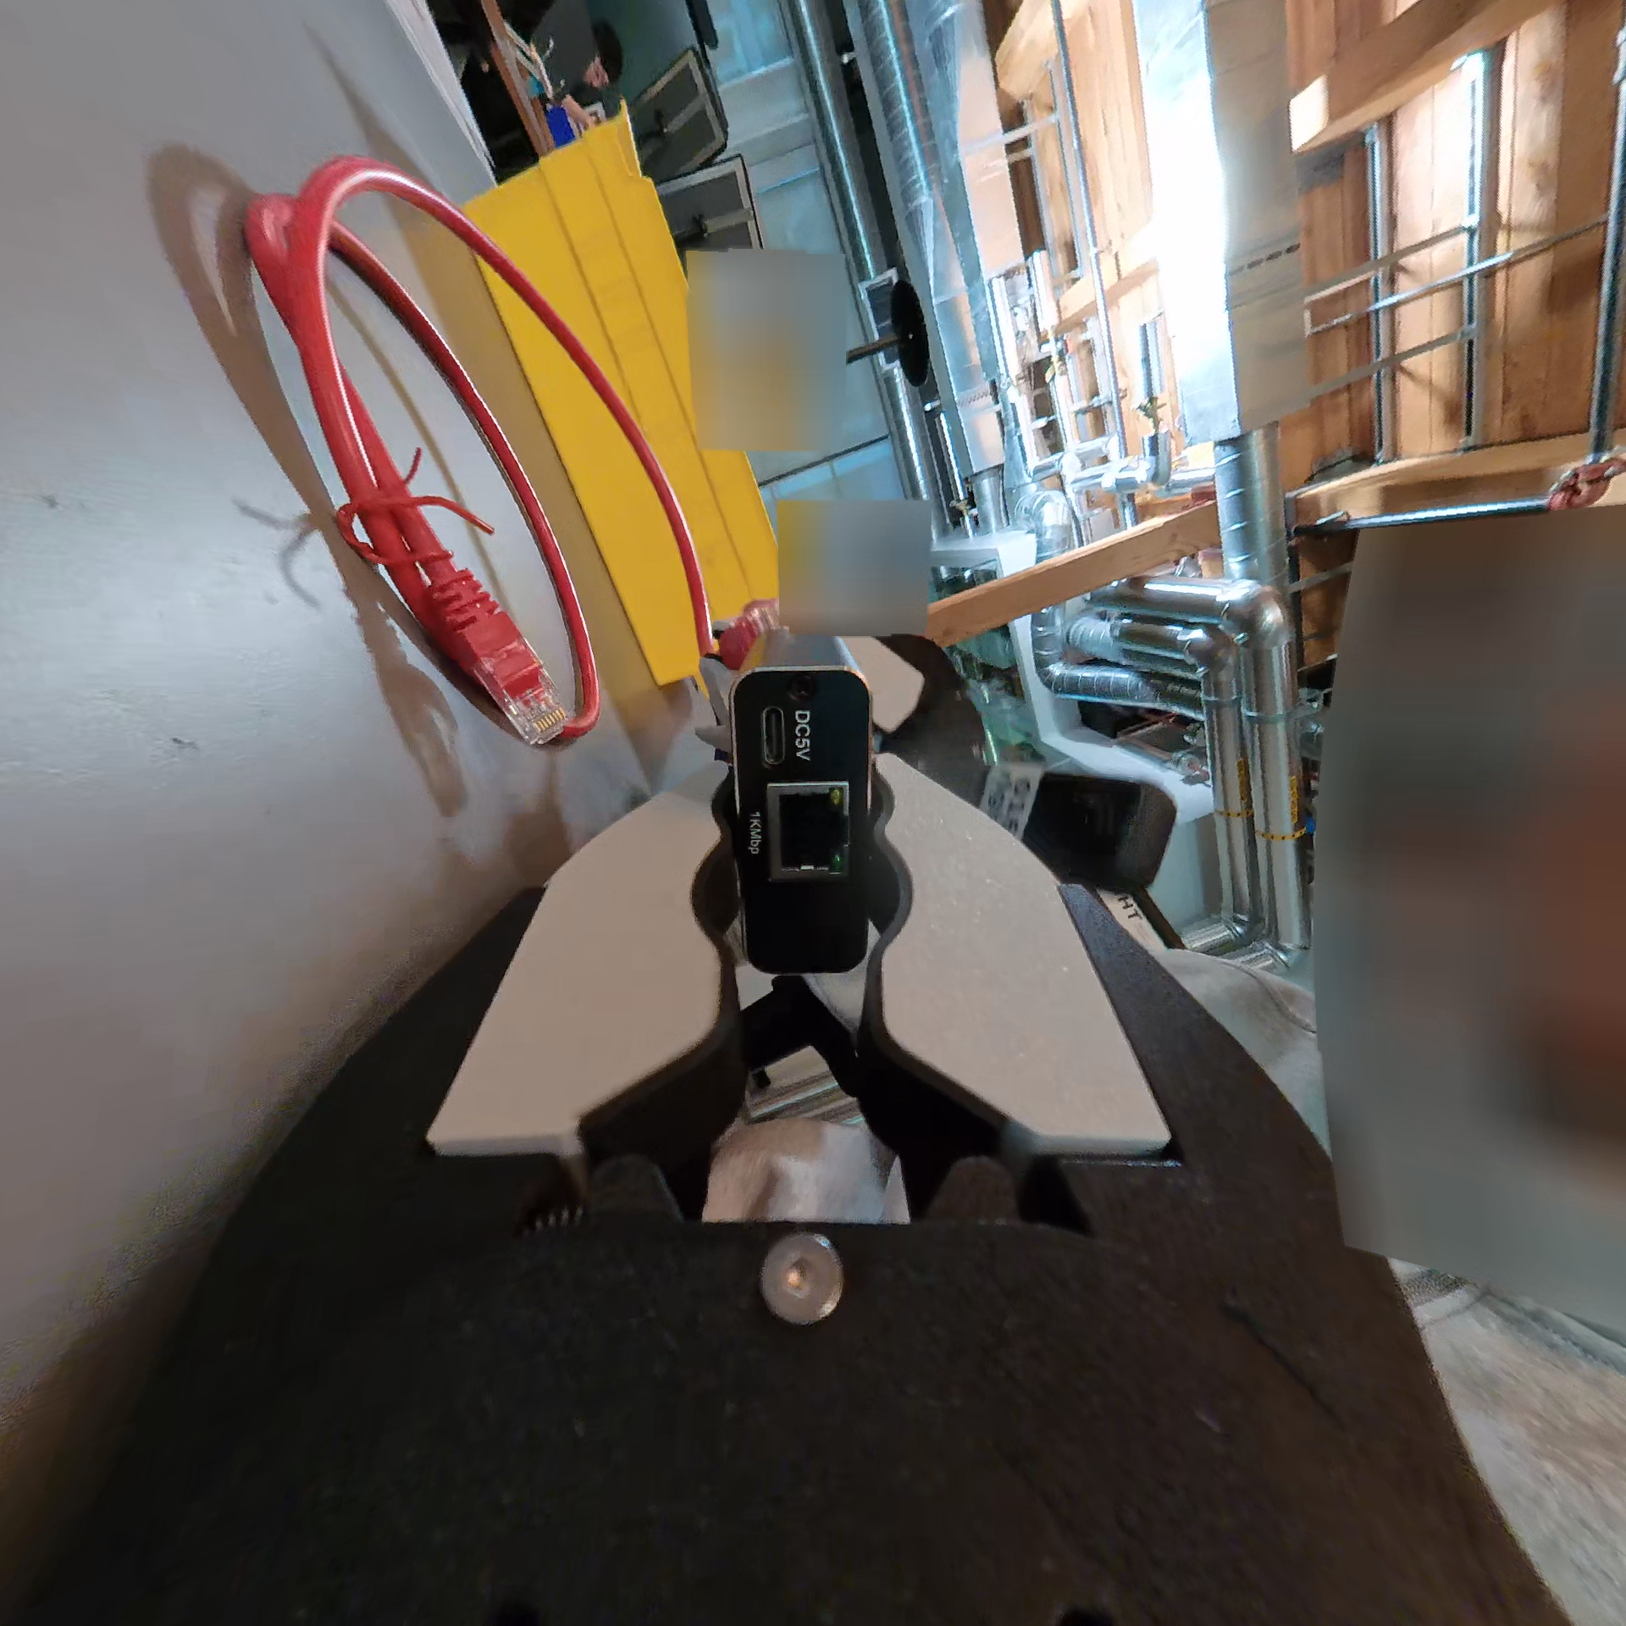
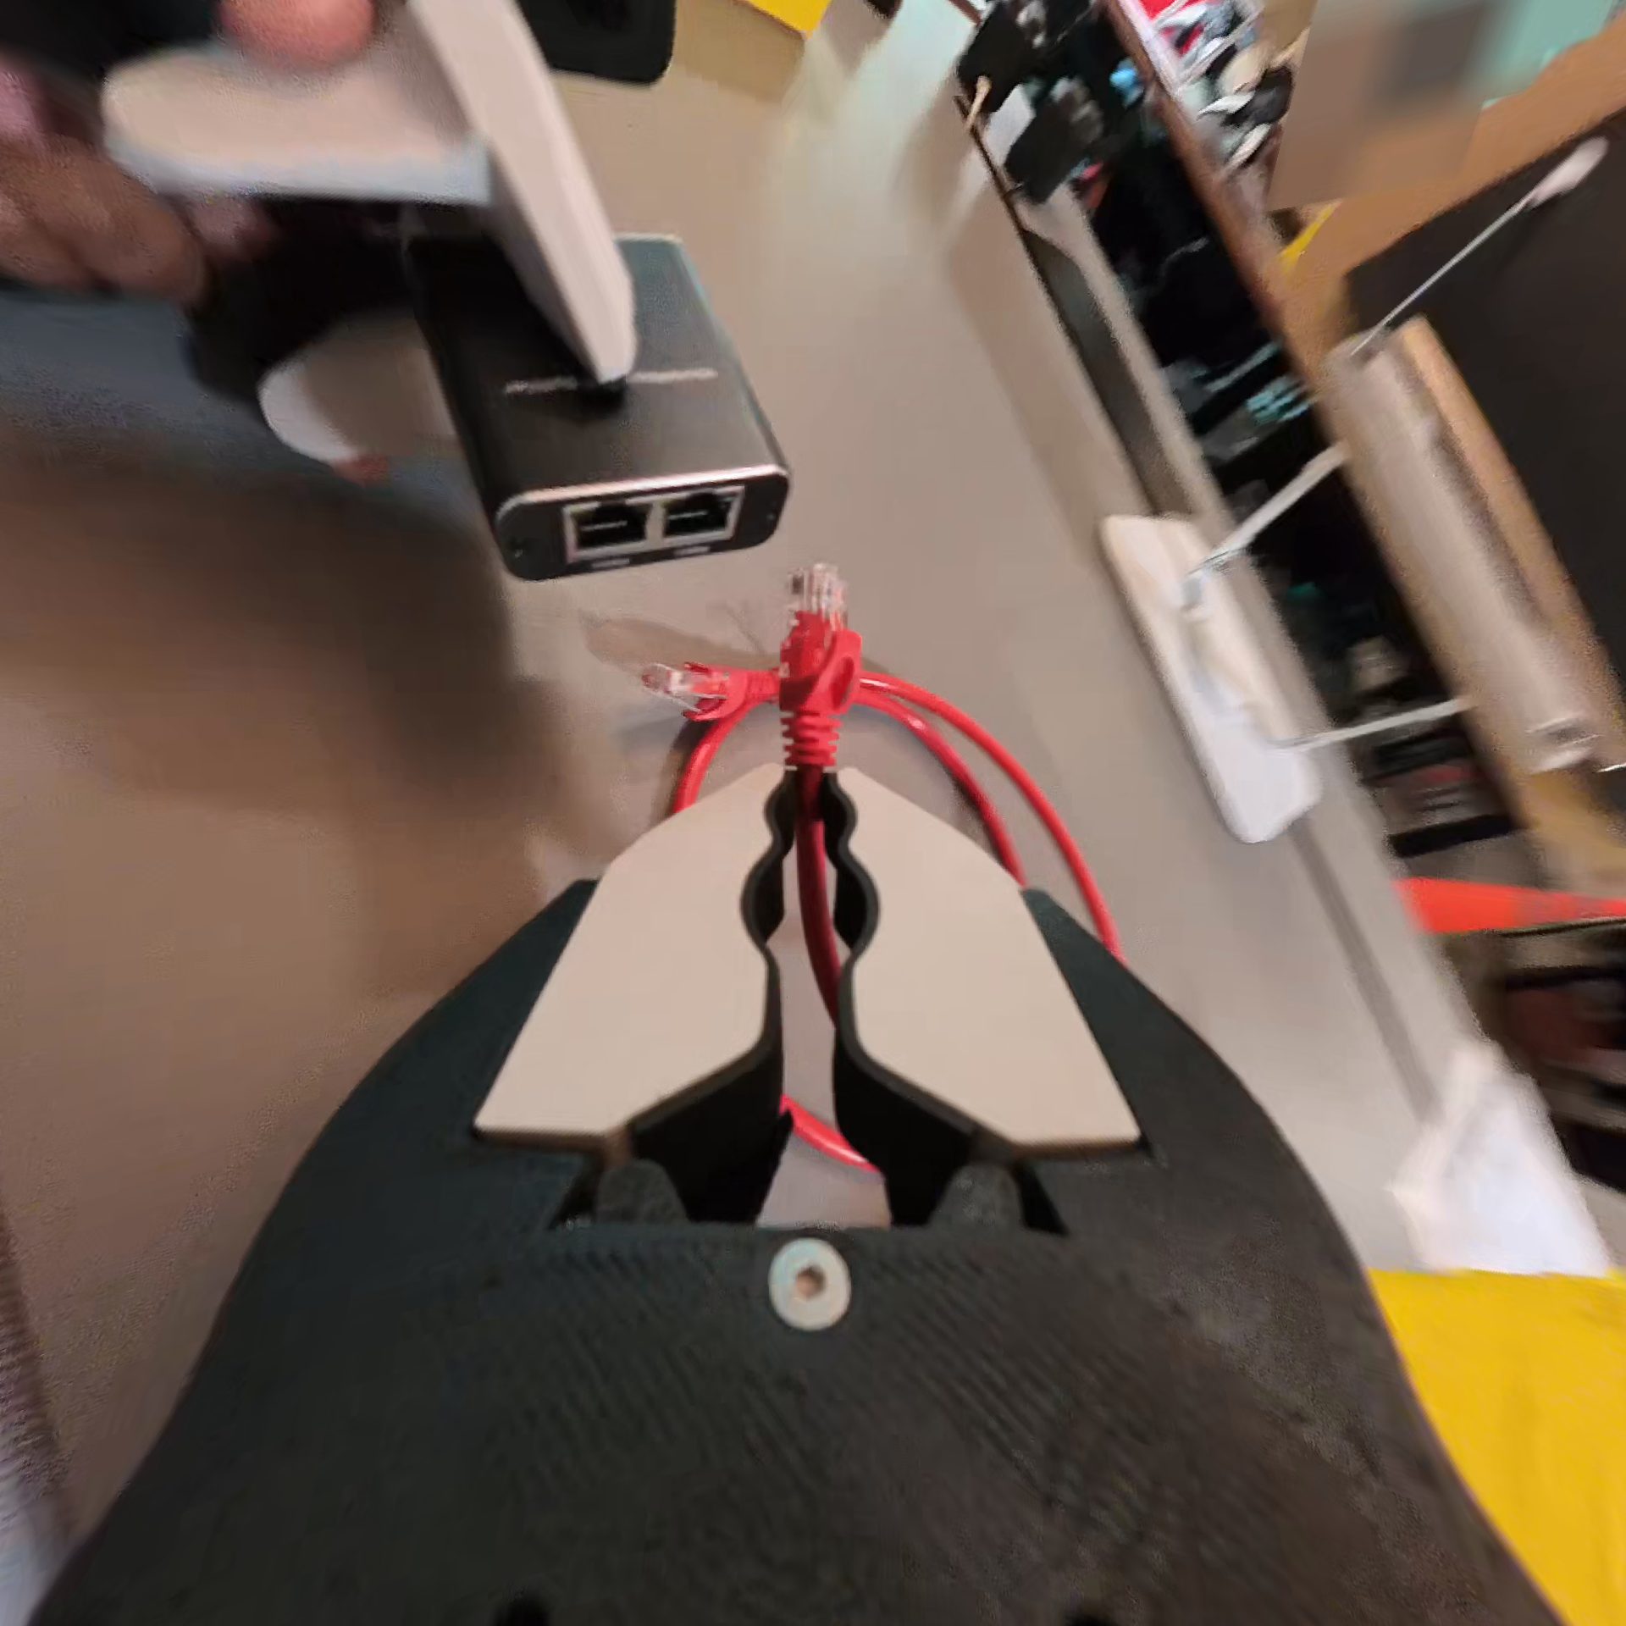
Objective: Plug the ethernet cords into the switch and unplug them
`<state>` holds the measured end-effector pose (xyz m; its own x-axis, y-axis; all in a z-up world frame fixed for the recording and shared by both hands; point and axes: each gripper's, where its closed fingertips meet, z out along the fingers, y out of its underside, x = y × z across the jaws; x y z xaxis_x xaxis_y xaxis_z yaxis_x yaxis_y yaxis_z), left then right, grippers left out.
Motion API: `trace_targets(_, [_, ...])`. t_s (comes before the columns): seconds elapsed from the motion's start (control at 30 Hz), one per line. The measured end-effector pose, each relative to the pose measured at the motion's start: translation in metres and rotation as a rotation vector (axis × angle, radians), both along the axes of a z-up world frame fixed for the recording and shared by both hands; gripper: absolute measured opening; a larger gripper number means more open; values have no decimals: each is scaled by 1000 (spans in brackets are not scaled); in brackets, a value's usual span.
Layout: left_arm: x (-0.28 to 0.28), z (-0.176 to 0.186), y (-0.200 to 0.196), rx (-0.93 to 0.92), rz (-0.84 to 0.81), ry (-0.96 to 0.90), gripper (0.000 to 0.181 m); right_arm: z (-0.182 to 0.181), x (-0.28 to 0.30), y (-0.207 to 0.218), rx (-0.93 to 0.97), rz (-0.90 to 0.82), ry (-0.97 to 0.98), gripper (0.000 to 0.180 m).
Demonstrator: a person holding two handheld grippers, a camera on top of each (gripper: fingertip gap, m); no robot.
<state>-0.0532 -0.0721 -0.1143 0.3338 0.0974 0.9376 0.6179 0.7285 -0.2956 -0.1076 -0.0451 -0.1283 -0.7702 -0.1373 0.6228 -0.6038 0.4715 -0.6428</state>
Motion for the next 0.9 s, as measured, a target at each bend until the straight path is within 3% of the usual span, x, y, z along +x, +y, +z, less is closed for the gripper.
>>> trace_targets(0.1, [-1,-1,-2,-9,18,-1,25,1,8,-1,28,2,260,5])
trace_targets(0.43, [-1,-6,5,-143,35,-6,25,14,9,2,74,-29,707,5])
trace_targets(0.9, [-1,-5,3,-100,28,-12,25,10,10,1,111,-44,792,5])
